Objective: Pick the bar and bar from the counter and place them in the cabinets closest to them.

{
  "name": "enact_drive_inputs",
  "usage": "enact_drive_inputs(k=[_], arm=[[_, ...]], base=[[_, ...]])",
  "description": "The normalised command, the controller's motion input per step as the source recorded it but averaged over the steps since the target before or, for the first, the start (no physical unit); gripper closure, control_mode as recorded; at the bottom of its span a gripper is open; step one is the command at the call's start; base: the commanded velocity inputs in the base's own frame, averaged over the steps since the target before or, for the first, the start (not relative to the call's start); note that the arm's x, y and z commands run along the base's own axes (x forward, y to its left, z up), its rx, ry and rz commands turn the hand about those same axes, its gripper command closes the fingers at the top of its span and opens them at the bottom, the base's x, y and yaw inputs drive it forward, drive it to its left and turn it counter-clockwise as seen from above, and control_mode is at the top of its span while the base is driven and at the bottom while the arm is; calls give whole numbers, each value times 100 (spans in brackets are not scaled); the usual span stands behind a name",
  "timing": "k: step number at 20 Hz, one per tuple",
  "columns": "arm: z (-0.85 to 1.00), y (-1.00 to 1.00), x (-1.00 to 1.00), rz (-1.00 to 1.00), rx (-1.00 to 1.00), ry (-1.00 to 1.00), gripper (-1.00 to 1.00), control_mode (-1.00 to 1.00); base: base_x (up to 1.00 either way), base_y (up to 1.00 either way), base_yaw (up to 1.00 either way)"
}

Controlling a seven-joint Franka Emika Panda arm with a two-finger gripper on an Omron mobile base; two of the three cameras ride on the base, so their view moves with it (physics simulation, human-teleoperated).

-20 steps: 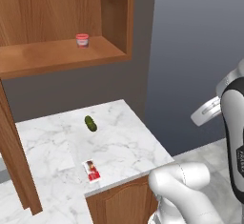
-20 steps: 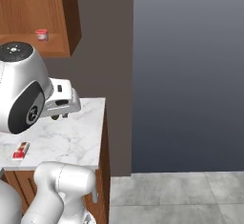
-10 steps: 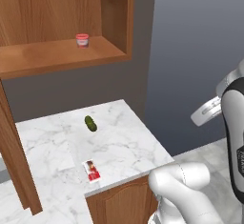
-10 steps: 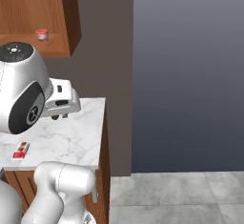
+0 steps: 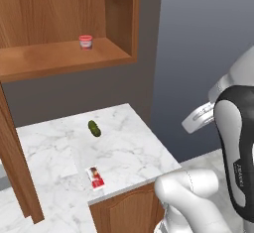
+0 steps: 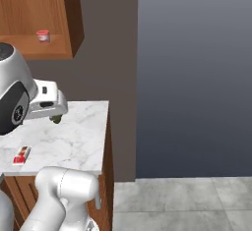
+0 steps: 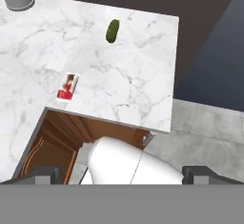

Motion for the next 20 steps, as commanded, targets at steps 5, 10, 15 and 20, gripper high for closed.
enact_drive_inputs(k=[5,10,15,20], arm=[[-1,50,-7,-2,0,0,-100,-100],[-2,49,-4,-3,0,0,-100,-100],[0,52,0,-4,0,0,-100,-100],[-6,54,0,-4,2,0,-100,-100]], base=[[0,0,0],[0,0,0],[0,0,0],[0,0,0]])
